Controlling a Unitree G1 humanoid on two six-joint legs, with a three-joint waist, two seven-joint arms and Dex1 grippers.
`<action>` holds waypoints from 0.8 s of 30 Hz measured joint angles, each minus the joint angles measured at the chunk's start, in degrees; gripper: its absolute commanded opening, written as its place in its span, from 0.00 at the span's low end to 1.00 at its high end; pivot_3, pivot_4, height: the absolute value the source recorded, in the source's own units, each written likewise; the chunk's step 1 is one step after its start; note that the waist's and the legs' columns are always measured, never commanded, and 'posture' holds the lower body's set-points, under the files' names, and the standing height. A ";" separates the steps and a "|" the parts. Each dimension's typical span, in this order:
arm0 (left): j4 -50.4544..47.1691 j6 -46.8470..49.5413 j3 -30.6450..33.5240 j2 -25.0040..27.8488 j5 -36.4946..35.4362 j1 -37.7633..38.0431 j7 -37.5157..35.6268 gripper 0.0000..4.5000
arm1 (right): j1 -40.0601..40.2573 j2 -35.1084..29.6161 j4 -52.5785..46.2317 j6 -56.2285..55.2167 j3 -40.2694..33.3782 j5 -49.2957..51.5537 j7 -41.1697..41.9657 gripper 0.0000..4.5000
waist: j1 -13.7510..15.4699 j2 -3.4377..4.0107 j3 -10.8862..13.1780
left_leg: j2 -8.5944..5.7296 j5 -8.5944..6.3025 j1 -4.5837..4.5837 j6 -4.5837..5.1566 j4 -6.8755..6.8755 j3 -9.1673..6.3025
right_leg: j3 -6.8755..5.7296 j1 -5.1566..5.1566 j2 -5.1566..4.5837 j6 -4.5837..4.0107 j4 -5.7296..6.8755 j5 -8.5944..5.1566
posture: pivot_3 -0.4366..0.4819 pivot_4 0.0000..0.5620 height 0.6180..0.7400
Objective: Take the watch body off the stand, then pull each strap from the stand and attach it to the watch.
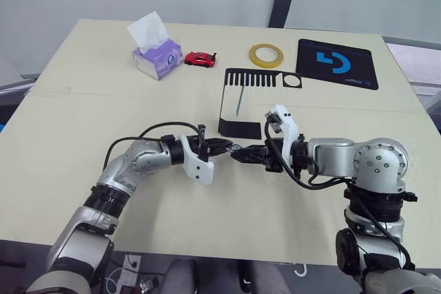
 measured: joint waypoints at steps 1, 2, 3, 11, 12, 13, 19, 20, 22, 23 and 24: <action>0.00 -0.06 -0.02 0.00 0.00 0.00 0.01 0.00 | 0.00 -0.21 0.00 0.00 0.08 0.49 -0.46 0.34 | 0.02 0.00 0.00 | 0.00 0.00 0.00 0.00 0.00 0.00 | 0.00 0.00 0.00 0.00 0.00 0.00 | 0.48 0.27 0.98; 0.00 -0.14 -0.07 -0.02 0.01 0.00 0.02 0.00 | 0.00 -0.87 -0.07 0.00 0.27 0.97 -0.86 0.34 | 0.03 0.00 0.00 | 0.00 0.00 0.00 0.00 0.01 0.00 | 0.00 0.01 -0.01 0.00 0.00 0.00 | 0.48 0.27 0.98; 0.00 -0.16 -0.27 -0.05 0.05 0.00 0.02 0.00 | 0.00 -1.54 -0.37 0.00 0.84 1.08 -0.92 0.34 | 0.03 0.00 0.00 | -0.01 0.00 0.00 0.00 0.02 0.00 | 0.01 0.01 -0.01 0.00 0.00 0.00 | 0.48 0.27 0.98; 0.20 -0.42 -1.19 -0.19 0.20 -0.11 0.25 0.00 | -0.36 -3.88 -1.96 0.00 3.22 0.59 -0.14 0.34 | 0.00 0.00 0.00 | 0.00 0.00 0.00 0.01 0.02 0.00 | 0.01 0.01 0.00 0.00 0.00 0.00 | 0.48 0.27 0.98; 0.20 -0.42 -1.19 -0.17 0.19 -0.12 0.28 0.00 | -0.40 -3.88 -1.92 0.00 3.22 0.53 -0.06 0.34 | 0.02 0.00 0.00 | 0.00 0.00 0.00 0.01 0.02 0.00 | 0.01 0.01 0.00 0.00 0.00 0.00 | 0.48 0.27 0.98; 0.19 -0.42 -1.18 -0.17 0.17 -0.11 0.29 0.00 | -0.43 -3.88 -1.90 0.00 3.22 0.48 -0.01 0.34 | 0.04 0.00 0.00 | 0.00 0.00 -0.01 0.01 0.02 0.00 | 0.01 0.01 0.00 0.00 0.00 0.00 | 0.48 0.27 0.98; 0.19 -0.38 -1.17 -0.17 0.12 -0.11 0.31 0.00 | -0.53 -3.90 -1.77 0.00 3.22 -0.20 0.78 0.34 | 0.02 0.00 0.00 | 0.00 0.00 -0.01 0.01 0.02 0.00 | 0.01 0.01 0.00 0.00 0.00 0.00 | 0.48 0.27 0.98; 0.19 -0.38 -1.17 -0.16 0.12 -0.11 0.32 0.00 | -0.54 -3.91 -1.76 0.00 3.22 -0.27 0.88 0.34 | 0.02 0.00 0.00 | 0.00 0.00 0.00 0.01 0.03 0.00 | 0.01 0.01 0.00 0.00 0.00 0.00 | 0.48 0.27 0.98; 0.19 -0.38 -1.17 -0.17 0.11 -0.12 0.37 0.00 | -0.59 -3.96 -1.74 0.00 3.22 -0.48 1.20 0.34 | 0.03 0.00 0.00 | 0.00 0.00 -0.01 0.01 0.02 0.00 | 0.01 0.01 0.00 0.00 0.00 0.00 | 0.48 0.27 0.98; 0.19 -0.38 -1.17 -0.17 0.10 -0.11 0.38 0.00 | -0.60 -3.98 -1.74 0.00 3.22 -0.53 1.28 0.34 | 0.03 0.00 0.00 | 0.00 -0.01 -0.01 0.01 0.03 0.00 | 0.01 0.01 0.00 0.00 0.00 0.00 | 0.48 0.27 0.98; 0.20 -0.38 -1.16 -0.17 0.09 -0.12 0.40 0.00 | -0.63 -4.01 -1.73 0.00 3.22 -0.57 1.34 0.34 | 0.03 0.00 0.00 | 0.00 0.00 -0.01 0.01 0.02 0.00 | 0.01 0.01 0.00 0.00 0.00 0.00 | 0.48 0.27 0.98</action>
